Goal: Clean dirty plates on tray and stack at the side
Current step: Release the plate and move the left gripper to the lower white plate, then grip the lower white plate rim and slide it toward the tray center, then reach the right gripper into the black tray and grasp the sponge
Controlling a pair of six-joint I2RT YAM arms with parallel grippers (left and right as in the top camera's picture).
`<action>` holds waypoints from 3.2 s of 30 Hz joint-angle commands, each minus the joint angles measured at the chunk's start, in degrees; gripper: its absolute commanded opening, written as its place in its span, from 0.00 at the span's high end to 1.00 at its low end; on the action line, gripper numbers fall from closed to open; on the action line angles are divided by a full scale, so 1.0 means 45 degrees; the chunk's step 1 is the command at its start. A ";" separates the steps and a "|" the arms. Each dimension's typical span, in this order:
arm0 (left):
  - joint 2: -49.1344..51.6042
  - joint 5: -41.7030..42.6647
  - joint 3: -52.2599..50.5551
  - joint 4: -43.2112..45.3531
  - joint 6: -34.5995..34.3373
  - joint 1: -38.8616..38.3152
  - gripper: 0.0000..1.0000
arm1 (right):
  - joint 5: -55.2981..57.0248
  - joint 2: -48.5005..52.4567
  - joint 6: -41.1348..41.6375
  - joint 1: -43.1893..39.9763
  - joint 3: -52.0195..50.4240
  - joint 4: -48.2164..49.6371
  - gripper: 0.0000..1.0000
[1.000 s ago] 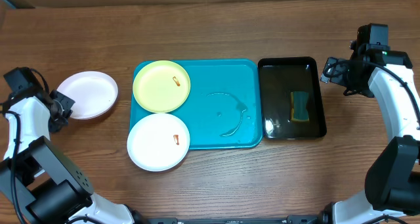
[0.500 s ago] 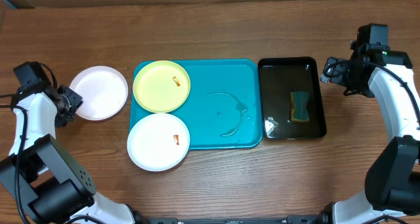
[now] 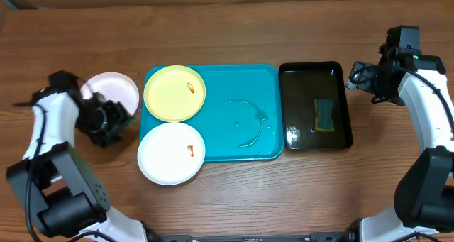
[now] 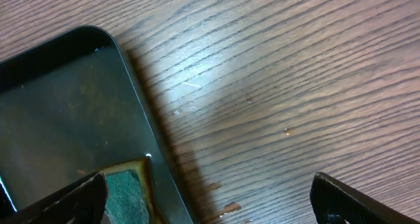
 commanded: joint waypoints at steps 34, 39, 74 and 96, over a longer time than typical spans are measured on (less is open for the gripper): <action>-0.0379 -0.1676 -0.2307 -0.0976 0.0160 -0.3483 0.61 | 0.0131 -0.0262 0.0039 -0.0019 0.0291 0.0039 0.00; -0.0379 -0.1443 -0.2307 -0.0758 0.0228 -0.4862 0.57 | 0.0126 -0.0262 0.0039 -0.0019 0.0291 0.0034 0.00; -0.0379 -0.3575 -0.2307 0.4750 -0.3740 -0.9850 0.54 | 0.0131 -0.0262 0.0039 -0.0019 0.0291 0.0034 0.00; -0.0379 -0.5338 -0.2764 0.5712 -0.4896 -0.9840 0.89 | -0.5129 -0.0257 -0.0787 0.0330 -0.0471 -0.0248 0.00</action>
